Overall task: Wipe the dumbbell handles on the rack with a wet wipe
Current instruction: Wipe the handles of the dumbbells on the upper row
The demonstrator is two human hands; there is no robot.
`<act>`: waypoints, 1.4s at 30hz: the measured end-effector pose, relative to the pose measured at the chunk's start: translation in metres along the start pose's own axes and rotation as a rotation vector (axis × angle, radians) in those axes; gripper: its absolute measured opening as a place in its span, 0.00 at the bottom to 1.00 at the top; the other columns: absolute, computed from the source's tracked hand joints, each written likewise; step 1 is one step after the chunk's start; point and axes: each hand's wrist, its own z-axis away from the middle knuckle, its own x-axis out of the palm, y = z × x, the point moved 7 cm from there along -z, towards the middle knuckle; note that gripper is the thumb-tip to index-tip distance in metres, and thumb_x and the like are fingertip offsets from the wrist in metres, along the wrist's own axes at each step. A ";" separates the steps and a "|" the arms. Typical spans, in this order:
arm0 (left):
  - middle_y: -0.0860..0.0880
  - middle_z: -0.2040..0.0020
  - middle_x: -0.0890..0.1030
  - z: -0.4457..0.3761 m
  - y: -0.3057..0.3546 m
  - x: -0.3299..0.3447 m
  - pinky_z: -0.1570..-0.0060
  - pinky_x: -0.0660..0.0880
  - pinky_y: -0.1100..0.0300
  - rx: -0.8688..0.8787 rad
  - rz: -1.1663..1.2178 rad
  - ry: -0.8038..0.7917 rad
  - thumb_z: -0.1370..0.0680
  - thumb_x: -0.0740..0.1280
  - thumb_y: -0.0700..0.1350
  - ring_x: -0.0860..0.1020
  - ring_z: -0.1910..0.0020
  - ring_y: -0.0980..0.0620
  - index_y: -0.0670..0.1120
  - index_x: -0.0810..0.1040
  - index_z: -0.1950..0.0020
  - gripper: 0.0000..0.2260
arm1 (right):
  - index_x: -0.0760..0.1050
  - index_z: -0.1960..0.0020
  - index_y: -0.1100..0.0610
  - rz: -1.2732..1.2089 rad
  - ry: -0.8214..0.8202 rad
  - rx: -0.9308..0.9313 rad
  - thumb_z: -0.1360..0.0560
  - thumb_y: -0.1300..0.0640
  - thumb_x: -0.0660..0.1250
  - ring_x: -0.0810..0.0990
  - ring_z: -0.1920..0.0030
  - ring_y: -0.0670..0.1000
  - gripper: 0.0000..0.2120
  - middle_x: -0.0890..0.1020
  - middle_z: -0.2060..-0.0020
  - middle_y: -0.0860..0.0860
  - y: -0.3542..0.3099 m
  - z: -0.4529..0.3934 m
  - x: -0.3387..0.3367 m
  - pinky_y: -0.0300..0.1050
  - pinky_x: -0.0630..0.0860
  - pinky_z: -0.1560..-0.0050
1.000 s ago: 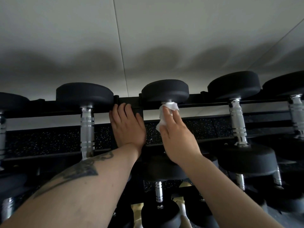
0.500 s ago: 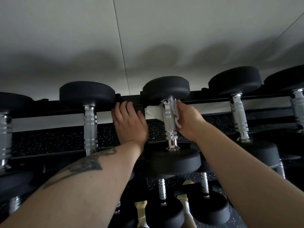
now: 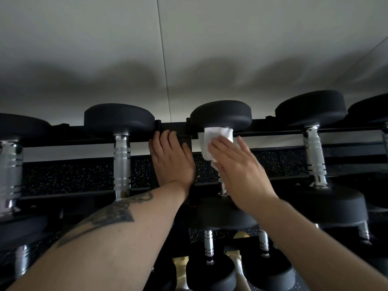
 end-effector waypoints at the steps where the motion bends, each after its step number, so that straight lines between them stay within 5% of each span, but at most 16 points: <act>1: 0.42 0.37 0.73 0.000 0.000 0.000 0.30 0.60 0.43 0.004 -0.001 0.003 0.22 0.56 0.47 0.65 0.31 0.40 0.40 0.71 0.36 0.18 | 0.77 0.38 0.60 0.109 -0.029 -0.086 0.23 0.61 0.59 0.73 0.33 0.51 0.16 0.78 0.38 0.54 0.001 -0.009 0.005 0.52 0.59 0.28; 6: 0.42 0.38 0.74 0.001 0.000 -0.001 0.31 0.61 0.43 0.020 0.003 0.039 0.22 0.57 0.46 0.66 0.32 0.40 0.40 0.71 0.37 0.17 | 0.81 0.49 0.58 0.425 -0.179 -0.292 0.27 0.60 0.53 0.75 0.37 0.51 0.18 0.83 0.48 0.52 0.000 -0.028 0.017 0.51 0.59 0.31; 11: 0.42 0.38 0.74 0.002 0.001 -0.002 0.31 0.61 0.43 0.029 0.006 0.042 0.22 0.57 0.47 0.66 0.32 0.40 0.40 0.71 0.37 0.17 | 0.79 0.41 0.58 0.197 -0.008 -0.222 0.30 0.64 0.69 0.75 0.36 0.51 0.17 0.80 0.40 0.52 0.012 -0.008 -0.009 0.45 0.66 0.35; 16: 0.42 0.38 0.74 0.001 0.000 -0.001 0.30 0.61 0.43 0.020 -0.020 0.027 0.22 0.57 0.47 0.66 0.32 0.40 0.40 0.71 0.36 0.17 | 0.80 0.44 0.59 0.320 -0.130 -0.210 0.27 0.60 0.54 0.71 0.33 0.52 0.19 0.80 0.42 0.53 0.001 -0.020 0.018 0.48 0.58 0.30; 19: 0.41 0.38 0.74 0.002 0.000 -0.001 0.30 0.61 0.43 0.023 -0.012 0.032 0.22 0.57 0.46 0.66 0.32 0.40 0.39 0.71 0.36 0.17 | 0.79 0.44 0.56 0.349 -0.187 -0.232 0.26 0.59 0.56 0.70 0.33 0.50 0.17 0.80 0.43 0.50 0.004 -0.024 0.028 0.47 0.58 0.30; 23: 0.41 0.36 0.73 0.002 0.001 -0.001 0.29 0.59 0.43 0.012 -0.002 0.030 0.22 0.56 0.47 0.65 0.31 0.40 0.40 0.71 0.36 0.18 | 0.70 0.31 0.52 -0.331 -0.124 -0.026 0.21 0.64 0.60 0.65 0.29 0.44 0.20 0.72 0.32 0.47 0.028 0.006 0.002 0.38 0.62 0.29; 26: 0.42 0.35 0.72 0.002 0.001 -0.001 0.29 0.58 0.43 -0.001 0.012 0.024 0.22 0.55 0.47 0.65 0.31 0.40 0.40 0.70 0.36 0.18 | 0.68 0.33 0.41 -0.769 -0.072 0.489 0.19 0.60 0.57 0.79 0.46 0.49 0.19 0.81 0.44 0.47 0.044 0.025 0.003 0.47 0.76 0.42; 30: 0.42 0.36 0.72 0.002 0.000 0.000 0.29 0.59 0.43 0.007 -0.006 0.028 0.22 0.56 0.47 0.65 0.31 0.40 0.40 0.71 0.36 0.18 | 0.74 0.37 0.51 -1.060 -0.150 0.994 0.20 0.53 0.58 0.80 0.52 0.53 0.13 0.81 0.49 0.50 0.065 0.015 0.027 0.52 0.75 0.42; 33: 0.42 0.37 0.73 0.003 0.002 -0.001 0.29 0.59 0.44 0.026 -0.024 0.054 0.22 0.57 0.46 0.66 0.32 0.40 0.40 0.71 0.36 0.17 | 0.76 0.49 0.61 -1.468 -0.172 1.260 0.21 0.57 0.62 0.81 0.58 0.53 0.08 0.81 0.57 0.54 0.069 -0.001 0.045 0.53 0.77 0.45; 37: 0.42 0.37 0.74 0.003 0.001 -0.001 0.30 0.60 0.43 0.036 -0.028 0.061 0.22 0.57 0.46 0.66 0.32 0.39 0.40 0.71 0.36 0.17 | 0.74 0.49 0.61 -1.682 -0.232 1.206 0.21 0.58 0.59 0.82 0.60 0.53 0.08 0.81 0.60 0.54 0.059 -0.009 0.047 0.50 0.78 0.54; 42: 0.42 0.37 0.74 0.001 0.001 -0.001 0.30 0.60 0.43 0.018 -0.016 0.044 0.23 0.56 0.46 0.66 0.32 0.39 0.40 0.71 0.36 0.18 | 0.74 0.40 0.61 -1.391 -0.247 1.024 0.22 0.63 0.61 0.83 0.52 0.56 0.11 0.82 0.49 0.58 0.066 0.009 0.041 0.52 0.80 0.49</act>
